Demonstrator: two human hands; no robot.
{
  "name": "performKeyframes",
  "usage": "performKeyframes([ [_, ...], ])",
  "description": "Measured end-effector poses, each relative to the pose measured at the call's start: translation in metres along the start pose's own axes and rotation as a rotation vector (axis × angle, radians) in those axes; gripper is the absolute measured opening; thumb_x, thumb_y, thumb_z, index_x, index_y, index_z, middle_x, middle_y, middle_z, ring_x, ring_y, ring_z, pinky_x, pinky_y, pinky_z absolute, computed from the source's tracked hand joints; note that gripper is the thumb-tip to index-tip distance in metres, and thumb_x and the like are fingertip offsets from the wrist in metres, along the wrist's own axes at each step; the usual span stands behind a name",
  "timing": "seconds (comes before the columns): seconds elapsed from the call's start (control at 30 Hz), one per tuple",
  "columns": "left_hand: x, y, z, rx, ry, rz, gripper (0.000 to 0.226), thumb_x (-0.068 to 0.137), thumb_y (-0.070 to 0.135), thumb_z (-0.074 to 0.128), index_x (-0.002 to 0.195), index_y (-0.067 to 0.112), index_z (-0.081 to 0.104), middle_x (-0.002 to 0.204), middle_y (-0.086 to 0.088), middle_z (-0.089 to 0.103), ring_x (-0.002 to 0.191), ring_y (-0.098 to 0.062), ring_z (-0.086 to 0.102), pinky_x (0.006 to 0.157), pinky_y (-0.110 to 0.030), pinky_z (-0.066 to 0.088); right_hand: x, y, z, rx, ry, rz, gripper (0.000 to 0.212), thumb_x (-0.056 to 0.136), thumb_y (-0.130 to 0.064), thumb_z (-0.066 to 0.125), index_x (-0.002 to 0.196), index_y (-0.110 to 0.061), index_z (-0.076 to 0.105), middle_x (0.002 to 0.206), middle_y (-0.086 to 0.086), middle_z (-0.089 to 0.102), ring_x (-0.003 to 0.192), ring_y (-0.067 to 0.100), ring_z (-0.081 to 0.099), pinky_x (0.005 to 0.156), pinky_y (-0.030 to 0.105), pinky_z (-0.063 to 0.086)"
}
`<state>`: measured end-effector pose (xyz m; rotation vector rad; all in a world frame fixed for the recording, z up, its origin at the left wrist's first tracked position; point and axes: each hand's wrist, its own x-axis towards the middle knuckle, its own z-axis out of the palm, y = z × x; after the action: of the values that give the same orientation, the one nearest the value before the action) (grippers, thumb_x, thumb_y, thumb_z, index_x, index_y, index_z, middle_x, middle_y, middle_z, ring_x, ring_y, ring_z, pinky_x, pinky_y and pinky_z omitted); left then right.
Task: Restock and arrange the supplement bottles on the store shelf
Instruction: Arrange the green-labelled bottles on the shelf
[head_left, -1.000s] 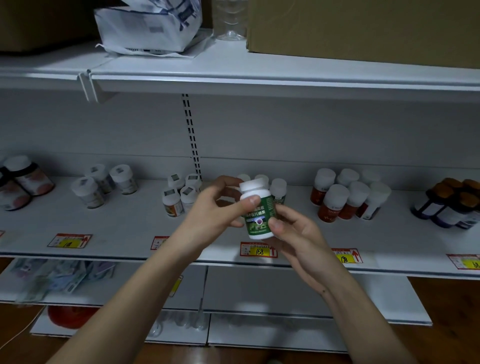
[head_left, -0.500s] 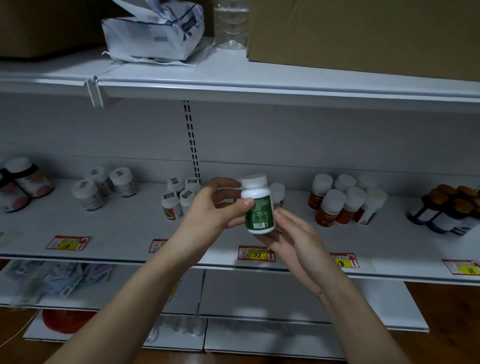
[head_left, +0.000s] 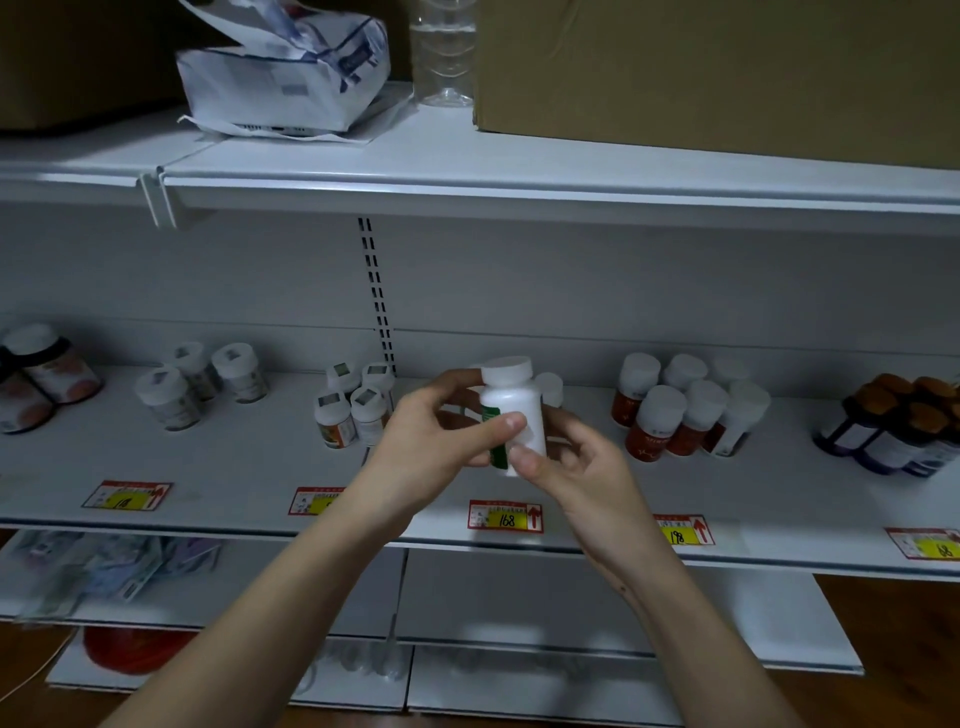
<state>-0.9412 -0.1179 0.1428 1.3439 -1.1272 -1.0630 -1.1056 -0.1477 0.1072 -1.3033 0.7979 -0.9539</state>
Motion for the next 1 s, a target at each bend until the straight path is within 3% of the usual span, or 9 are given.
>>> performKeyframes([
  [0.1, 0.0, 0.003, 0.003, -0.057, -0.01, -0.011, 0.035, 0.087, 0.013, 0.072, 0.121, 0.016, 0.064, 0.11, -0.012, 0.068, 0.09, -0.011, 0.071, 0.07, -0.024, 0.058, 0.0, 0.0, -0.006, 0.043, -0.033, -0.002, 0.046, 0.086, -0.027, 0.066, 0.13, -0.016, 0.061, 0.124, -0.001, 0.07, 0.12, 0.015, 0.063, 0.105, 0.036, 0.048],
  [0.2, 0.001, 0.004, 0.007, -0.169, -0.004, -0.027, 0.032, 0.089, 0.011, 0.068, 0.12, 0.015, 0.061, 0.111, -0.009, 0.069, 0.099, -0.014, 0.071, 0.076, -0.03, 0.059, 0.002, -0.002, -0.011, 0.302, -0.095, 0.059, 0.046, 0.092, -0.023, 0.051, 0.135, -0.007, 0.056, 0.128, 0.006, 0.068, 0.123, 0.019, 0.062, 0.105, 0.034, 0.049],
  [0.3, 0.003, 0.003, 0.013, -0.226, 0.005, -0.033, 0.022, 0.092, 0.007, 0.063, 0.114, 0.01, 0.062, 0.106, -0.005, 0.075, 0.1, -0.015, 0.072, 0.076, -0.027, 0.059, 0.004, -0.002, -0.017, 0.399, -0.114, 0.073, 0.043, 0.093, -0.018, 0.048, 0.134, -0.006, 0.054, 0.126, 0.01, 0.068, 0.121, 0.022, 0.063, 0.102, 0.034, 0.051],
  [0.37, 0.003, 0.004, 0.018, -0.19, -0.005, -0.019, 0.02, 0.095, 0.008, 0.06, 0.114, 0.012, 0.064, 0.105, -0.001, 0.076, 0.101, -0.012, 0.071, 0.077, -0.025, 0.058, 0.006, 0.0, -0.021, 0.374, -0.096, 0.061, 0.036, 0.096, -0.01, 0.048, 0.131, -0.007, 0.056, 0.122, 0.008, 0.07, 0.119, 0.022, 0.064, 0.099, 0.032, 0.053],
  [0.47, 0.006, 0.006, 0.023, -0.049, -0.024, 0.01, 0.024, 0.093, 0.027, 0.065, 0.117, 0.024, 0.066, 0.109, 0.005, 0.075, 0.106, -0.01, 0.069, 0.089, -0.035, 0.058, 0.007, 0.003, -0.025, 0.247, -0.048, 0.016, 0.03, 0.098, -0.004, 0.052, 0.126, -0.013, 0.058, 0.121, 0.005, 0.071, 0.117, 0.019, 0.065, 0.096, 0.03, 0.053],
  [0.57, 0.009, 0.01, 0.028, 0.045, -0.061, 0.0, 0.042, 0.081, 0.042, 0.073, 0.12, 0.029, 0.066, 0.109, 0.001, 0.075, 0.105, -0.021, 0.07, 0.089, -0.045, 0.058, 0.009, 0.001, -0.03, 0.082, 0.039, -0.081, 0.03, 0.091, -0.006, 0.067, 0.118, -0.018, 0.062, 0.115, 0.001, 0.072, 0.112, 0.016, 0.066, 0.095, 0.032, 0.053],
  [0.77, 0.014, 0.015, 0.035, -0.037, -0.023, 0.006, 0.04, 0.078, 0.024, 0.081, 0.116, 0.022, 0.069, 0.11, -0.012, 0.072, 0.098, -0.027, 0.072, 0.082, -0.047, 0.061, 0.012, -0.012, -0.031, -0.075, 0.09, -0.173, 0.033, 0.083, -0.008, 0.076, 0.113, -0.016, 0.064, 0.103, -0.003, 0.072, 0.099, 0.004, 0.067, 0.078, 0.012, 0.05],
  [0.87, 0.017, 0.018, 0.035, -0.22, 0.011, -0.045, 0.034, 0.086, 0.009, 0.071, 0.118, 0.011, 0.062, 0.109, -0.016, 0.071, 0.088, -0.022, 0.074, 0.066, -0.031, 0.06, 0.015, -0.016, -0.03, -0.01, 0.094, -0.148, 0.027, 0.092, -0.011, 0.067, 0.118, -0.018, 0.062, 0.109, -0.003, 0.073, 0.105, 0.009, 0.068, 0.087, 0.022, 0.053],
  [1.0, 0.022, 0.017, 0.026, -0.299, 0.013, -0.085, 0.023, 0.094, 0.01, 0.063, 0.116, 0.004, 0.059, 0.104, -0.014, 0.074, 0.092, -0.024, 0.074, 0.07, -0.03, 0.06, 0.019, -0.018, -0.023, 0.179, 0.041, -0.054, 0.029, 0.101, -0.003, 0.046, 0.126, -0.013, 0.059, 0.115, 0.002, 0.073, 0.111, 0.018, 0.068, 0.093, 0.031, 0.055],
])
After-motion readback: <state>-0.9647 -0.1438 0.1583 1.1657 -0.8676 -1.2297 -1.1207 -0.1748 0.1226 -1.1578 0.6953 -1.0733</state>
